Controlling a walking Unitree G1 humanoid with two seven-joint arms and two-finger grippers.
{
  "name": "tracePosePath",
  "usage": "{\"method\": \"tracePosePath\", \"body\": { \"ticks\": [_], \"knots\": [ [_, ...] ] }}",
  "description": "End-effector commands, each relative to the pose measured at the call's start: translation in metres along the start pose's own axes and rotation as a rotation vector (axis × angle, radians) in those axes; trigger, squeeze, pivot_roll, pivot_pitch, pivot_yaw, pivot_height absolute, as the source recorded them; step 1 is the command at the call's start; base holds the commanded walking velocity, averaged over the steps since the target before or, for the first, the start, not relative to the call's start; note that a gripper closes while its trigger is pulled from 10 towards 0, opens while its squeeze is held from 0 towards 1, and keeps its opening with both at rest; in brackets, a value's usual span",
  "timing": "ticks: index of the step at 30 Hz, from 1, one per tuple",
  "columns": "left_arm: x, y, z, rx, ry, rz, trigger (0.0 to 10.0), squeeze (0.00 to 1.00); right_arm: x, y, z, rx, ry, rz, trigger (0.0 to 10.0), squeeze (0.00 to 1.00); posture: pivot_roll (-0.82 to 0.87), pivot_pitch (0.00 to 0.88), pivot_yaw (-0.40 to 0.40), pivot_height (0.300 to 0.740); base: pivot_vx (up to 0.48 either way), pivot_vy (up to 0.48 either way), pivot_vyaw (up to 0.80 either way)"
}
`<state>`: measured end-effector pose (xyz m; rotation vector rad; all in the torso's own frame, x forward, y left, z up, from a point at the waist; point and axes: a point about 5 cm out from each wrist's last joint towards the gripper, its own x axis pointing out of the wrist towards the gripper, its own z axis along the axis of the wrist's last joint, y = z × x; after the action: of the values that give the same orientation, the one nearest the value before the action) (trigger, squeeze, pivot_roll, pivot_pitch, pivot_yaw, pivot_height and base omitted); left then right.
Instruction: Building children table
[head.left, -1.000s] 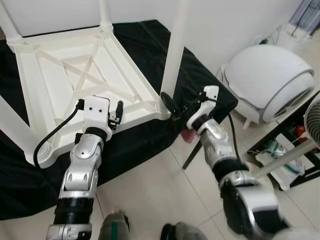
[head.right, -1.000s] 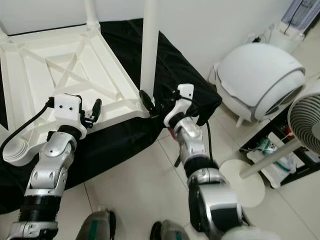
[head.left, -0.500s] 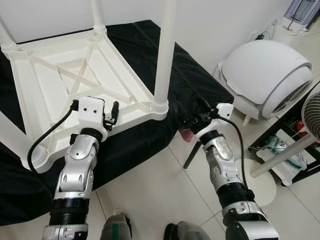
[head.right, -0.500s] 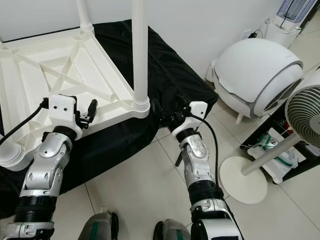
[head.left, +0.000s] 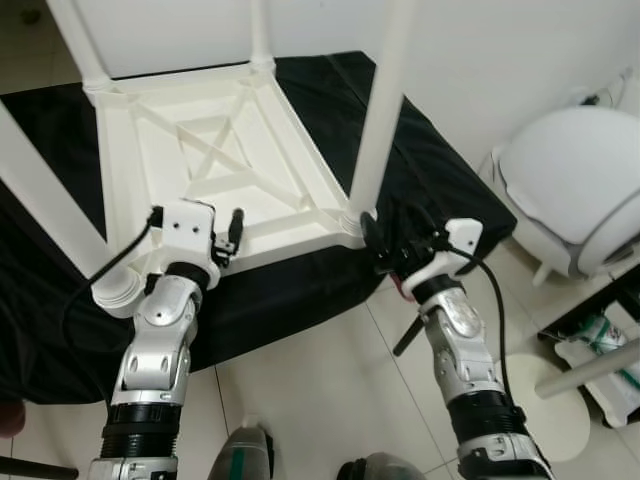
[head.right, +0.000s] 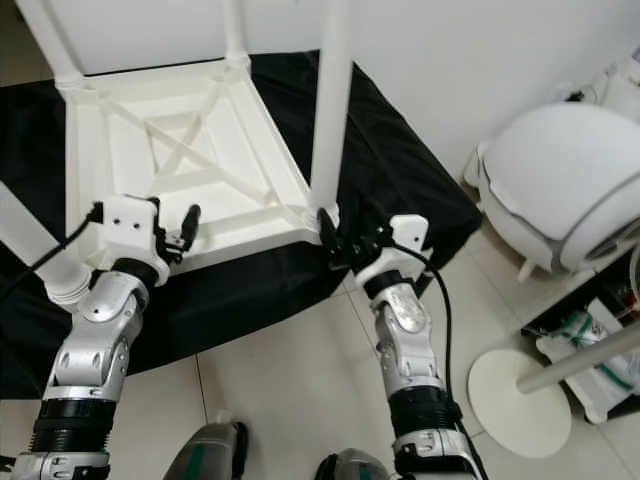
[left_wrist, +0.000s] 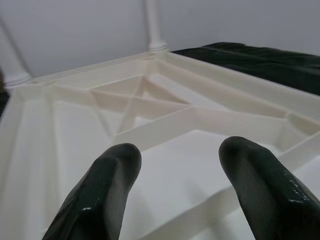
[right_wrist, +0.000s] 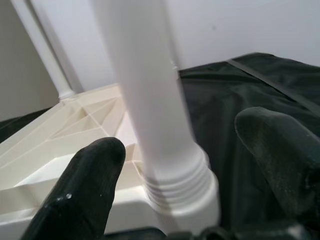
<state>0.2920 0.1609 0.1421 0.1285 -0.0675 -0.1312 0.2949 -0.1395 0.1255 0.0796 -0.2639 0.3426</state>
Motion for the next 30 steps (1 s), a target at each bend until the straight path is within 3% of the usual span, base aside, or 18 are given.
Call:
{"method": "tracePosePath", "body": {
  "ticks": [1,10,23,30],
  "knots": [
    [-0.003,0.000,-0.004,-0.006,0.007,-0.007,10.0,0.00,-0.001,0.003,0.001,0.007,0.003,0.011,10.0,0.00,-0.02,0.000,-0.015,0.740,0.000,0.000,0.80],
    [-0.005,-0.001,-0.008,0.000,0.015,-0.025,10.0,0.00,-0.013,0.001,0.003,0.005,0.018,-0.007,10.0,0.00,-0.04,0.000,-0.005,0.740,0.000,0.000,0.77],
    [-0.007,-0.010,-0.011,-0.008,0.015,-0.110,10.0,0.00,-0.018,-0.002,0.002,0.029,0.044,-0.025,10.0,0.00,-0.05,0.000,0.007,0.740,0.000,0.000,0.00],
    [-0.014,-0.032,-0.012,-0.007,0.051,-0.332,10.0,0.00,-0.001,-0.009,0.007,0.021,0.054,-0.001,10.0,0.00,-0.03,0.000,0.004,0.740,0.000,0.000,0.00]
  ]
}}
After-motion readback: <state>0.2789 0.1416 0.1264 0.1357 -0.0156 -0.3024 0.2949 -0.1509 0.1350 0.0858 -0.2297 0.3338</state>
